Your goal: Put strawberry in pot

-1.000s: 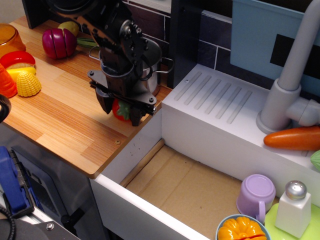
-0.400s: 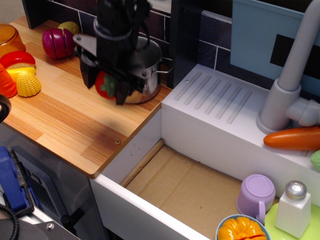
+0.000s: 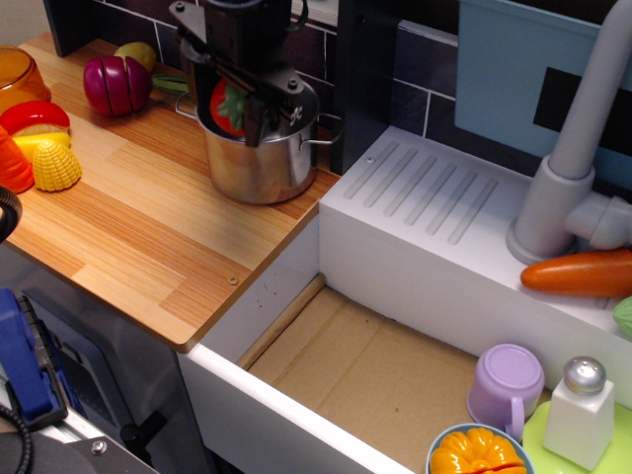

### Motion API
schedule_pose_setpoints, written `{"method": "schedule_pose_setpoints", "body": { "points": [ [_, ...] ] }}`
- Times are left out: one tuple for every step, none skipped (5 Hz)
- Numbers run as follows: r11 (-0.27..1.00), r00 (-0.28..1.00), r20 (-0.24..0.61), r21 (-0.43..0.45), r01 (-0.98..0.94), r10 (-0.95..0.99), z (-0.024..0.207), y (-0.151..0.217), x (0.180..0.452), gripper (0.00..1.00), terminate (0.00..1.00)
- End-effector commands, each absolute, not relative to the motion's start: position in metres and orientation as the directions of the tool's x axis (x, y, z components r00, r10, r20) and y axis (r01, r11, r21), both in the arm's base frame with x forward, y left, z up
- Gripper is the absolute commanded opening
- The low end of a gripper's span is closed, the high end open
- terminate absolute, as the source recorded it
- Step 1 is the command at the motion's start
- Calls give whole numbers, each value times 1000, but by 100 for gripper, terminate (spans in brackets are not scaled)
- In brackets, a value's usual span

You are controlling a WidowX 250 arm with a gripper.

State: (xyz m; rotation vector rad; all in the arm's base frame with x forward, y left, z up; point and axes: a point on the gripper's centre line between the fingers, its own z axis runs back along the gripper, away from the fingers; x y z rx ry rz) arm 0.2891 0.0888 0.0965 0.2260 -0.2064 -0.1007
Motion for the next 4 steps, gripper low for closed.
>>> {"method": "schedule_pose_setpoints", "body": {
  "points": [
    [964, 945, 255, 220, 148, -203, 104, 103, 308, 0, 0],
    [971, 942, 273, 184, 149, -196, 107, 107, 311, 100, 0],
    [971, 942, 273, 184, 149, -196, 107, 107, 311, 100, 0],
    [971, 942, 273, 184, 149, -196, 107, 107, 311, 100, 100]
  ]
}}
